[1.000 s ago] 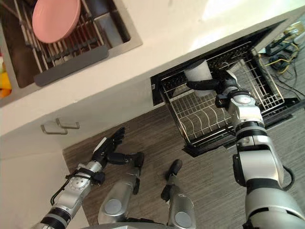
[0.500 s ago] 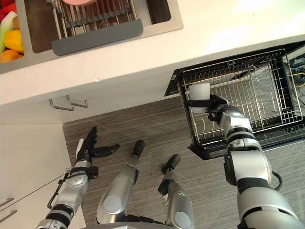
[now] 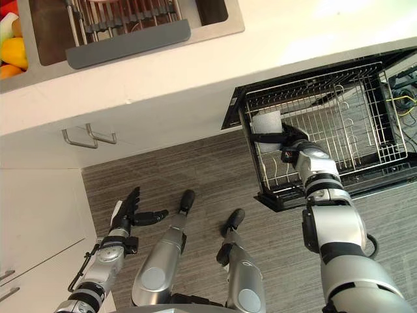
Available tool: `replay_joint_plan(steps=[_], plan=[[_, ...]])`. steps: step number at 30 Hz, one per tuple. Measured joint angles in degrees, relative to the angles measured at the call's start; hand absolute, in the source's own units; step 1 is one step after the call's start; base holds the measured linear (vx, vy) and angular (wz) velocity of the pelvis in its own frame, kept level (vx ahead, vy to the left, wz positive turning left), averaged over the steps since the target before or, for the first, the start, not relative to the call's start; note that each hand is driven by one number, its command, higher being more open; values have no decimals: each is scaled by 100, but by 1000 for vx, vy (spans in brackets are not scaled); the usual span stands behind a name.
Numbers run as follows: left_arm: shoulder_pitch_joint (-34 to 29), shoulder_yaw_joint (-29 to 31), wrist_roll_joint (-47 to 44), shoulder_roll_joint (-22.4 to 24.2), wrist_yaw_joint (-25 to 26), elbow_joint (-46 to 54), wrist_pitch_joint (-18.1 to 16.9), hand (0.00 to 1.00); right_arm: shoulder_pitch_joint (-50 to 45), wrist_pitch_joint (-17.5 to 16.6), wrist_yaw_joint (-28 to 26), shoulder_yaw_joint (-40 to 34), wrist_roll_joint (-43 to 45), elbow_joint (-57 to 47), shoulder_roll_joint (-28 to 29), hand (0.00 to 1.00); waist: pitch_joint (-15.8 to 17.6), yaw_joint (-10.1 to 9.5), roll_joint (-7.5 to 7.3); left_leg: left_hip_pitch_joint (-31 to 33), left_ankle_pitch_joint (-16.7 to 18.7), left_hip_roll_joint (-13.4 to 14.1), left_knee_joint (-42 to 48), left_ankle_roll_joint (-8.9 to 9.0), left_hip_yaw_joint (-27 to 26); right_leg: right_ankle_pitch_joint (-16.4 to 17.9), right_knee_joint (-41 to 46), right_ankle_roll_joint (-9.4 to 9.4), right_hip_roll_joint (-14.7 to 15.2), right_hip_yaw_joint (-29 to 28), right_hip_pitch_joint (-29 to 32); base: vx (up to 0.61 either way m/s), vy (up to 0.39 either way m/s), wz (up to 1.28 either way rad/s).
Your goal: Walk over to the sink, pick up the cup, carry it to the dishwasher, place the cup inside the dishwasher, then close the dishwasher door
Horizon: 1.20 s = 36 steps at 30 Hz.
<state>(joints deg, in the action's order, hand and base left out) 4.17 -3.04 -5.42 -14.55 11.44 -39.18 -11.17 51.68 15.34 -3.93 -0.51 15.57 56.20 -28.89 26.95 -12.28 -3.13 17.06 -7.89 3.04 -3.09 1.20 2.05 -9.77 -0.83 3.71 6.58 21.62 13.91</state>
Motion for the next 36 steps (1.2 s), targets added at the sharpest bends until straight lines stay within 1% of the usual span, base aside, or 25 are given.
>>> replay_joint_plan(steps=[5, 8, 9, 10, 12, 14, 15, 16, 17, 18, 19, 20, 21, 22, 23, 25, 26, 28, 29, 30, 31, 33, 34, 35, 36], plan=[[-118, 565, 87, -38, 121, -190, 111, 100, -640, -4, 49, 36, -12, -1508, -13, 100, -14, 164, -225, -412, 6, 61, -181, 5, -297, 10, -1, -15, -36, -228, -211, 56, 0, -22], [-200, 831, 85, -47, 120, -446, 214, 100, -1300, 6, 5, 91, -36, -2239, 35, 100, -132, 280, -422, -584, 83, 86, -211, 7, -450, 55, -16, -78, -63, -335, -309, 80, 0, -23], [-294, 907, 88, -46, 116, -458, 223, 100, -1572, 18, 1, 89, -106, -2446, 108, 100, -178, 368, -493, -687, 123, 91, -214, -4, -472, 98, -31, -135, -75, -363, -406, 107, -6, -16], [-380, 982, 91, -39, 119, -468, 225, 100, -1781, 31, 5, 79, -168, -2603, 199, 100, -231, 394, -572, -770, 160, 101, -215, 17, -525, 126, -50, -163, -88, -397, -467, 109, -12, -31], [-596, 1166, 102, -44, 122, -485, 239, 100, -2336, 66, 3, 25, -170, -3142, 441, 100, -403, 426, -807, -964, 286, 92, -217, 26, -724, 312, -94, -155, -90, -456, -605, 107, -32, -36], [-706, 1270, 116, -26, 131, -531, 253, 100, -2820, 79, 17, -227, -169, -3702, 686, 100, -527, 519, -908, -1087, 344, 91, -217, 66, -751, 461, -140, -128, -100, -459, -740, 85, -42, -8], [-814, 1281, 177, 10, 147, -600, 258, 100, -3235, 80, 47, -409, -173, -4183, 842, 100, -695, 595, -916, -1155, 383, 124, -217, 90, -761, 522, -139, -137, -135, -459, -796, 162, -59, -8], [-1049, 1287, 264, 84, 168, -611, 261, 100, -3692, 81, 111, -585, -279, -4783, 986, 100, -934, 709, -911, -1245, 429, 152, -216, 156, -795, 586, -141, -123, -161, -475, -870, 139, -46, -9], [-1099, 1294, 273, 110, 175, -610, 261, 100, -3793, 81, 129, -640, -309, -4934, 1023, 100, -986, 725, -906, -1268, 434, 155, -215, 167, -810, 594, -142, -119, -164, -484, -889, 165, -37, -19], [-1312, 1354, 313, 239, 213, -616, 260, 100, -4193, 43, 193, -904, -386, -5504, 1199, 100, -1208, 783, -884, -1356, 471, 165, -211, 159, -869, 628, -153, -102, -176, -538, -951, 189, -20, -17], [-1494, 1448, 317, 393, 240, -646, 257, 100, -4535, -54, 243, -1238, -387, -6081, 1408, 100, -1405, 871, -833, -1450, 524, 165, -187, 178, -896, 630, -201, -98, -181, -550, -1052, 221, -19, -15], [-1563, 1482, 317, 460, 249, -679, 246, 100, -4682, -168, 275, -1397, -396, -6349, 1507, 100, -1476, 909, -804, -1507, 542, 164, -184, 190, -900, 631, -216, -97, -180, -545, -1110, 177, -5, -4], [-1644, 1588, 316, 580, 245, -738, 194, 100, -4868, -415, 295, -1640, -447, -6728, 1685, 100, -1574, 963, -762, -1576, 559, 165, -184, 208, -910, 631, -216, -97, -179, -527, -1177, 120, 9, 0], [-1739, 1848, 286, 728, 247, -871, 80, 100, -5031, -855, 320, -1908, -466, -7293, 1950, 100, -1668, 1022, -685, -1744, 610, 176, -183, 210, -931, 632, -217, -96, -185, -514, -1333, 99, 11, -3], [-1786, 1930, 229, 773, 248, -903, 53, 100, -5036, -1044, 314, -1976, -462, -7476, 2027, 100, -1694, 1033, -651, -1817, 642, 181, -182, 200, -949, 634, -219, -93, -192, -517, -1398, 82, 17, -8], [-1922, 2271, -88, 967, 240, -1168, -74, 100, -5029, -1759, 164, -2023, -430, -8053, 2154, 100, -1884, 1032, -487, -2027, 752, 162, -160, 160, -1004, 657, -239, -60, -177, -509, -1606, 14, 23, -10], [-1951, 2364, -172, 1019, 237, -1263, -126, 100, -5029, -1918, 91, -2000, -403, -8168, 2186, 100, -1934, 1025, -449, -2053, 783, 149, -136, 148, -997, 679, -239, -32, -164, -495, -1662, -12, 29, 6], [-2155, 2547, -384, 1134, 235, -1440, -289, 100, -5067, -2374, -237, -1872, -176, -8423, 2239, 100, -2103, 1027, -332, -2112, 934, 27, 26, 105, -834, 869, -237, 55, -33, -269, -1914, -15, 20, 38], [-2173, 2544, -411, 1146, 234, -1500, -312, 100, -5096, -2437, -298, -1868, -142, -8454, 2238, 100, -2131, 1026, -298, -2118, 959, 8, 59, 96, -752, 887, -229, 66, -12, -168, -1996, -32, 6, 78], [-2255, 2538, -397, 1183, 225, -1545, -358, 100, -5137, -2526, -397, -1871, -90, -8461, 2236, 100, -2204, 1033, -242, -2129, 1038, -9, 101, 18, -762, 950, -213, 112, 66, 94, -2151, -39, 3, 85], [-2287, 2529, -377, 1196, 206, -1561, -397, 100, -5157, -2545, -410, -1892, -77, -8462, 2231, 100, -2220, 1055, -231, -2132, 1051, 10, 127, 10, -944, 978, -212, 149, 117, 268, -2236, -32, 31, 143], [-2301, 2471, 243, 1237, 179, -1630, -585, 100, -5226, -2566, -283, -2176, 32, -8390, 2081, 100, -2257, 1157, -204, -2030, 1003, 192, 328, 19, -1884, 1074, -162, 316, 363, 1141, -2528, -12, 85, 185], [-2319, 2383, 406, 1240, 211, -1636, -599, 100, -5227, -2563, -219, -2206, 38, -8336, 1993, 100, -2282, 1157, -135, -1977, 893, 200, 369, 79, -1945, 1106, -100, 366, 409, 1285, -2539, 28, 201, 159], [-2395, 2244, 781, 1241, 263, -1653, -602, 100, -5202, -2564, -101, -2259, 54, -8117, 1865, 100, -2319, 1036, -38, -1959, 767, -10, 247, 9, -1735, 1145, 73, 484, 639, 1496, -2554, 31, 157, 85], [-2407, 2235, 798, 1242, 263, -1659, -601, 100, -5206, -2566, -99, -2259, 54, -8090, 1863, 100, -2319, 1017, -26, -1964, 753, -42, 220, -18, -1709, 1156, 115, 502, 673, 1520, -2553, 70, 215, 68]])
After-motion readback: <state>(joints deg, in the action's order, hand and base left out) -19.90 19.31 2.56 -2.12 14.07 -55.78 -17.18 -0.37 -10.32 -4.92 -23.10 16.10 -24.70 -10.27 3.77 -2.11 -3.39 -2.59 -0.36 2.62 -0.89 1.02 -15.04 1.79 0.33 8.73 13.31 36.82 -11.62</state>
